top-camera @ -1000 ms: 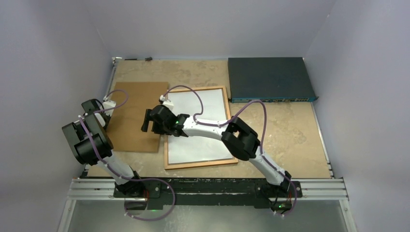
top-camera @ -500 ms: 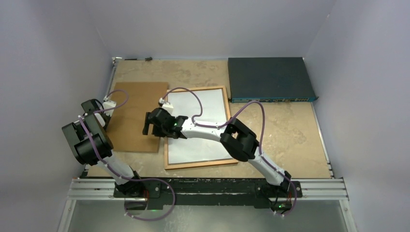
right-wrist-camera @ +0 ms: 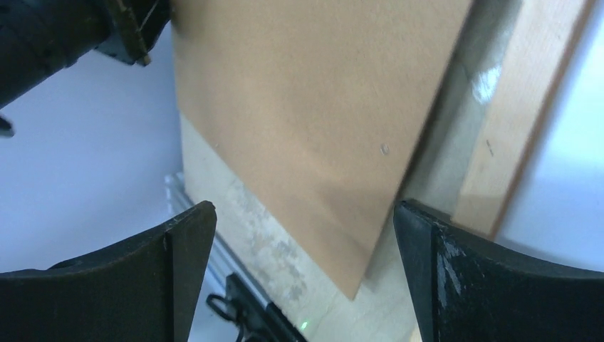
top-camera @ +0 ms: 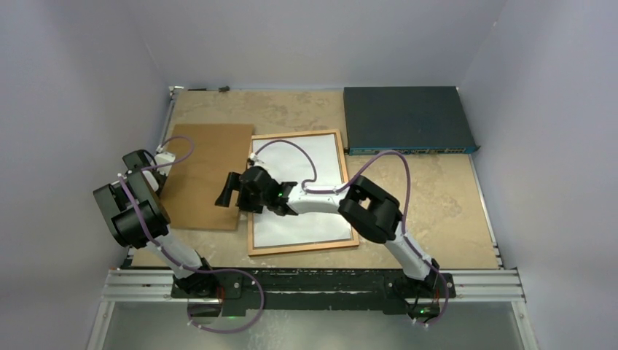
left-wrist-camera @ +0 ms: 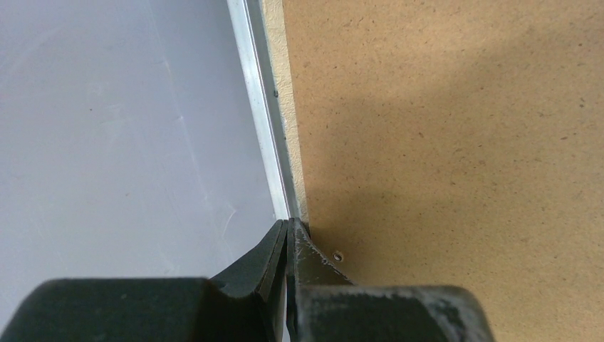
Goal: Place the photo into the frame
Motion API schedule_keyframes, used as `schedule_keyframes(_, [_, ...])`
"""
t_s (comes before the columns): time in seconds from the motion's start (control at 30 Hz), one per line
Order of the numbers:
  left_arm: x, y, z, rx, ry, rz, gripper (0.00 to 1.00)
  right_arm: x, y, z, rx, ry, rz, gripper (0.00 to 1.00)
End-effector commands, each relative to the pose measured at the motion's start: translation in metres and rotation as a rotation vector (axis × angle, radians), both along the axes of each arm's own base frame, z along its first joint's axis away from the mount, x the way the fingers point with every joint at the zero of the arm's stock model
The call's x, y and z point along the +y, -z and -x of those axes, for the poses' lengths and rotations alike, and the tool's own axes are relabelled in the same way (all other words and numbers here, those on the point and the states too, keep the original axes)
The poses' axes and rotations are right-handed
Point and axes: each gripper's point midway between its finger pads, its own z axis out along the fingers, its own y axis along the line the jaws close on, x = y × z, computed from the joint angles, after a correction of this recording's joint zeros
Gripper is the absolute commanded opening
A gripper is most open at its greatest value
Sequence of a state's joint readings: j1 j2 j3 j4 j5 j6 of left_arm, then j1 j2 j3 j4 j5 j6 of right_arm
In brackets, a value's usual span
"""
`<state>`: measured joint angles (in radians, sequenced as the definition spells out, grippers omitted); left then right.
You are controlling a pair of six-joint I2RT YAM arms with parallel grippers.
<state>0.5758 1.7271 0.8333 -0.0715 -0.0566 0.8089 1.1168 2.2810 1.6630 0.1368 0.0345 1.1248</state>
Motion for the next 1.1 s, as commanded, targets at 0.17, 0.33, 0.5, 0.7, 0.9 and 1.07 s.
schedule_keyframes(0.17, [-0.079, 0.053, 0.038, 0.166, 0.104, 0.309, 0.00, 0.018, -0.092, 0.008, -0.058, -0.071, -0.378, 0.80])
schedule_keyframes(0.33, [-0.078, 0.052, 0.038, 0.168, 0.107, 0.308, 0.00, 0.021, -0.063, 0.008, 0.001, -0.073, -0.286, 0.81])
schedule_keyframes(0.5, [-0.076, 0.048, 0.035, 0.164, 0.116, 0.296, 0.00, 0.001, -0.058, -0.022, -0.114, 0.067, -0.034, 0.90])
schedule_keyframes(0.7, [-0.075, 0.046, 0.033, 0.159, 0.117, 0.292, 0.00, -0.015, -0.023, -0.020, -0.078, 0.094, 0.144, 0.97])
schedule_keyframes(0.9, [-0.074, 0.043, 0.031, 0.154, 0.115, 0.294, 0.00, -0.013, -0.006, -0.017, -0.063, 0.086, 0.217, 0.97])
schedule_keyframes(1.07, [-0.074, 0.043, 0.031, 0.156, 0.116, 0.295, 0.00, -0.013, 0.008, -0.014, -0.050, 0.090, 0.259, 0.97])
